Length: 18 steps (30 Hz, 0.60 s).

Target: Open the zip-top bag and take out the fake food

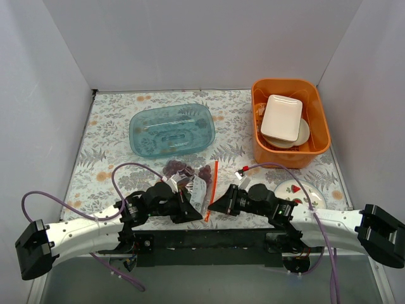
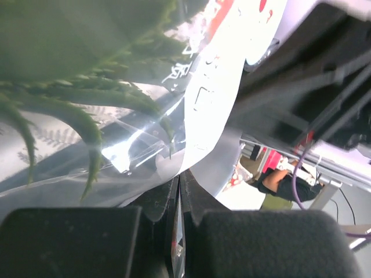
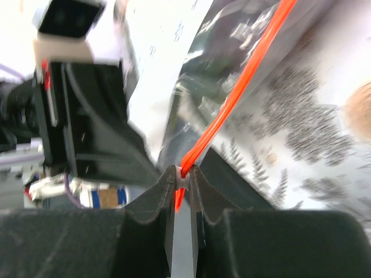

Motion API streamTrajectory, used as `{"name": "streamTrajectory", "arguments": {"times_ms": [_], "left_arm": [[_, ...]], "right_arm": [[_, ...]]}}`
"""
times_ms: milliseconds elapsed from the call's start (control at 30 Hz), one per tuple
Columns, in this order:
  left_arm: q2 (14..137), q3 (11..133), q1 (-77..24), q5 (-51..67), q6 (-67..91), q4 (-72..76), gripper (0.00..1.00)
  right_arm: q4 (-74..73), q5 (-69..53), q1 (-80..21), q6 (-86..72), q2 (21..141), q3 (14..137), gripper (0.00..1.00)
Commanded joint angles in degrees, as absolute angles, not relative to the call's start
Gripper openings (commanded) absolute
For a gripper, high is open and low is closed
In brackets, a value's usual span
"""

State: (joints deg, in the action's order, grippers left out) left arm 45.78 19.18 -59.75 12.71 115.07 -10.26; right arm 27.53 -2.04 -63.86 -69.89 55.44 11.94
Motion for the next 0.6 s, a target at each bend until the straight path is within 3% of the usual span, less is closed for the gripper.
{"name": "streamTrajectory", "arguments": {"times_ms": [0,567], "left_arm": [[43.51,20.74,-60.03,17.31,113.64,-16.34,0.00],[35.25,25.40,-60.03,17.23,111.89,-28.83,0.00]], "right_arm": [[22.24,1.32,-57.23,-65.84,52.74,12.83,0.15],[-1.57,9.84,-43.07,-45.36,52.12,35.58,0.15]]}}
